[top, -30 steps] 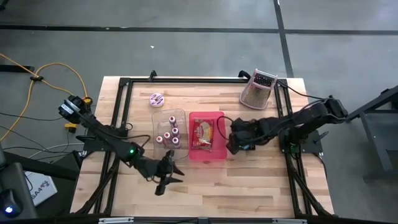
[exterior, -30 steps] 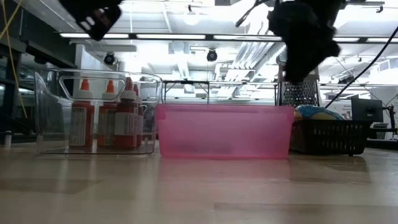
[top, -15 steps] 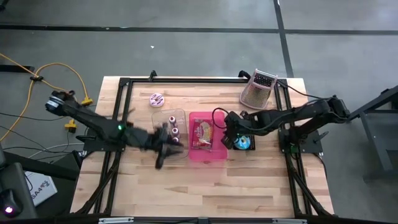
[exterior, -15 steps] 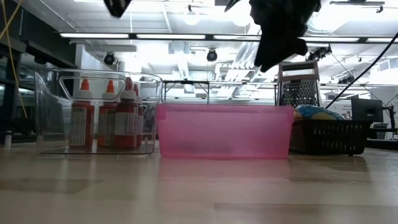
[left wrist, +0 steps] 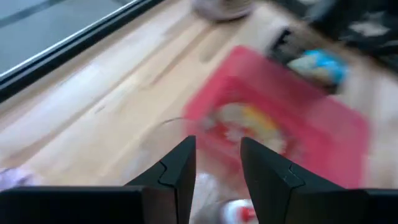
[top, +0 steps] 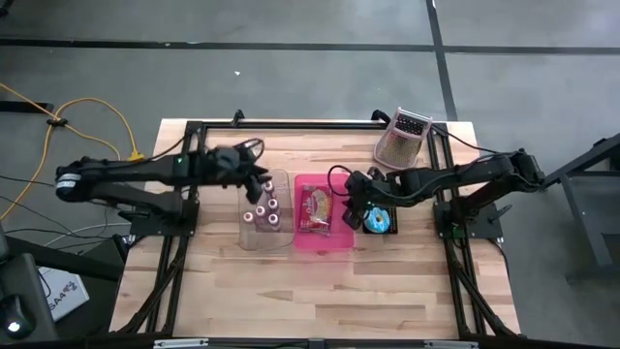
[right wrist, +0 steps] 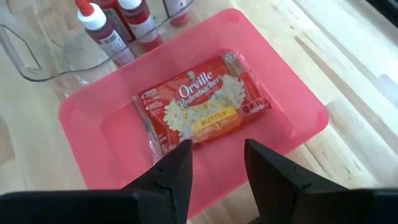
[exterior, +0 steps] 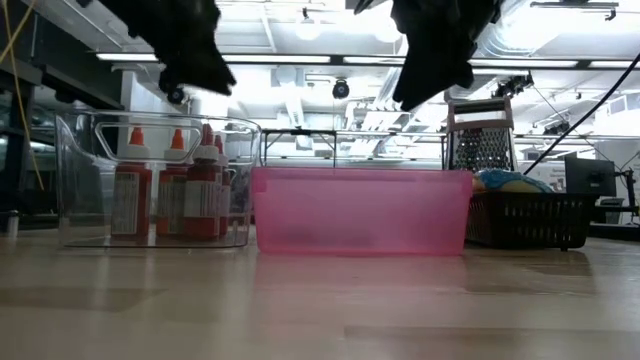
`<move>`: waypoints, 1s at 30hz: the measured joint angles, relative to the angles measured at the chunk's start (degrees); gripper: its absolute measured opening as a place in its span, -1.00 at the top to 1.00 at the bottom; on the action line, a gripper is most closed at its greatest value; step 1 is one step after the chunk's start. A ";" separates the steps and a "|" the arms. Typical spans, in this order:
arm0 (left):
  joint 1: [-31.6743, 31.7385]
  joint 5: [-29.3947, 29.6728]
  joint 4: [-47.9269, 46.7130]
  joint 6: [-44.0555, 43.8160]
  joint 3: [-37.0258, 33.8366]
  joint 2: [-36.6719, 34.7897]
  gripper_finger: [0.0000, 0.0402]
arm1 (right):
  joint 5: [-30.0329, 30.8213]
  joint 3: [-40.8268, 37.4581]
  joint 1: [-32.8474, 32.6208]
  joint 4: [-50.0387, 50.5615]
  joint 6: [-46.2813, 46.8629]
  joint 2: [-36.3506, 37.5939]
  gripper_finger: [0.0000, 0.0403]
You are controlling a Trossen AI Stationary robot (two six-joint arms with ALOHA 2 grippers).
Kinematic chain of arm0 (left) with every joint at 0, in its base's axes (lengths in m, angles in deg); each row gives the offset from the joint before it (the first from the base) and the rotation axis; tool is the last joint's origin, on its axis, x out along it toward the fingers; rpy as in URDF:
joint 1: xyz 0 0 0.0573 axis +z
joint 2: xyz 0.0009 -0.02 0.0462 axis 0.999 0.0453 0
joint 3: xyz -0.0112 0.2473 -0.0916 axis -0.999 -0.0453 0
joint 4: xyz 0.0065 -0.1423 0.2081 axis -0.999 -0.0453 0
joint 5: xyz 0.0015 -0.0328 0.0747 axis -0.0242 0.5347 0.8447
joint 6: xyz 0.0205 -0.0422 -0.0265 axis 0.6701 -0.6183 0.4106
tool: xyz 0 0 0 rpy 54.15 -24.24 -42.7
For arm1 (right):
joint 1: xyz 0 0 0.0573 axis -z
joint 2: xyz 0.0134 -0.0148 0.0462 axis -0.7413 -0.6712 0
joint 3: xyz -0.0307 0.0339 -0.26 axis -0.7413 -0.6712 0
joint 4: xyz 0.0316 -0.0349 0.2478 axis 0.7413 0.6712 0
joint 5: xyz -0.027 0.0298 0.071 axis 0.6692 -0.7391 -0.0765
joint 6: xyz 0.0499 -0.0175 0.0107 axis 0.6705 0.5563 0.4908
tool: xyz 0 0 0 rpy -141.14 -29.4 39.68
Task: Pick & Place Food Item
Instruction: Put the violet donut into the black bin
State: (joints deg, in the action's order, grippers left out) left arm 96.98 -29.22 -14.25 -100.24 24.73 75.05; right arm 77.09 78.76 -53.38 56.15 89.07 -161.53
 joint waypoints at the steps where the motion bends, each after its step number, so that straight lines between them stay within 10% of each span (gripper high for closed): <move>1: 2.19 -0.32 -1.05 0.43 0.00 0.46 0.39 | 0.00 0.00 -0.01 -0.42 -0.39 0.00 0.34; 16: 27.55 -9.11 -2.96 6.44 2.36 5.79 0.39 | -0.27 -0.02 0.09 -3.75 -5.95 -0.02 0.34; 30: 35.12 -10.79 -5.70 11.75 2.38 16.75 0.39 | -0.66 -0.04 0.09 -3.36 -7.69 -0.02 0.34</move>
State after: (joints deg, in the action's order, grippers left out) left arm 132.10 -40.02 -19.95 -88.49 27.11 91.81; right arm 76.43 78.71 -53.30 52.79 81.39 -161.55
